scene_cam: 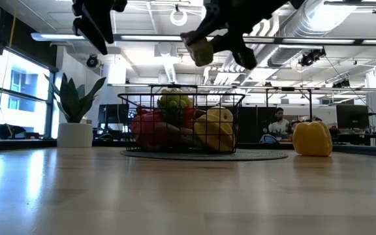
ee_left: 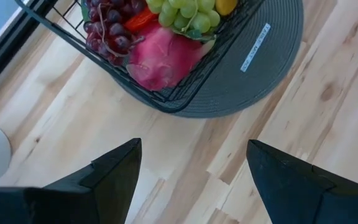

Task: Build produce basket
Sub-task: Put the red chili pepper into the black wire basket

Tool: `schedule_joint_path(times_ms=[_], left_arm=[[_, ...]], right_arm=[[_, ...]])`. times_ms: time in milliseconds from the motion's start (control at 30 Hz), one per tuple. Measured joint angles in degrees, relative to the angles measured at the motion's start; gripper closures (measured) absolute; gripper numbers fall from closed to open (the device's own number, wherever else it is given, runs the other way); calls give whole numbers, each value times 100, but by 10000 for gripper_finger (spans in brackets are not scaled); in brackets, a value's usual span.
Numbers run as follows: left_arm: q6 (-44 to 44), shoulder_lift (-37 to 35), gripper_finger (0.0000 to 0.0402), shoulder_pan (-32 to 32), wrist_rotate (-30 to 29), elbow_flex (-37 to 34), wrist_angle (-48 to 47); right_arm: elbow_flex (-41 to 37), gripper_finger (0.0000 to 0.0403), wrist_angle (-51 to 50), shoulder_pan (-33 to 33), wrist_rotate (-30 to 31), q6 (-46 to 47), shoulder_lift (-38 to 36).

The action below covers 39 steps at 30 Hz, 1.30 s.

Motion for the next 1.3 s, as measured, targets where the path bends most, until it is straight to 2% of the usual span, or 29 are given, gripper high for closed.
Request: schedule_joint_path(times_ms=[567, 967, 1133, 1300], left_arm=[[-893, 4, 119, 2, -10, -1, 82], [-1770, 4, 119, 2, -13, -1, 80], [-1970, 4, 119, 2, -15, -1, 77], [-1971, 4, 119, -25, 28, -1, 70]], right_arm=[[2, 323, 116, -1851, -233, -3629, -436], [2, 323, 99, -2614, -233, -6364, -397], [2, 323, 128, -2774, -233, -7017, -243], [2, 323, 123, -2879, -233, -7193, 27]])
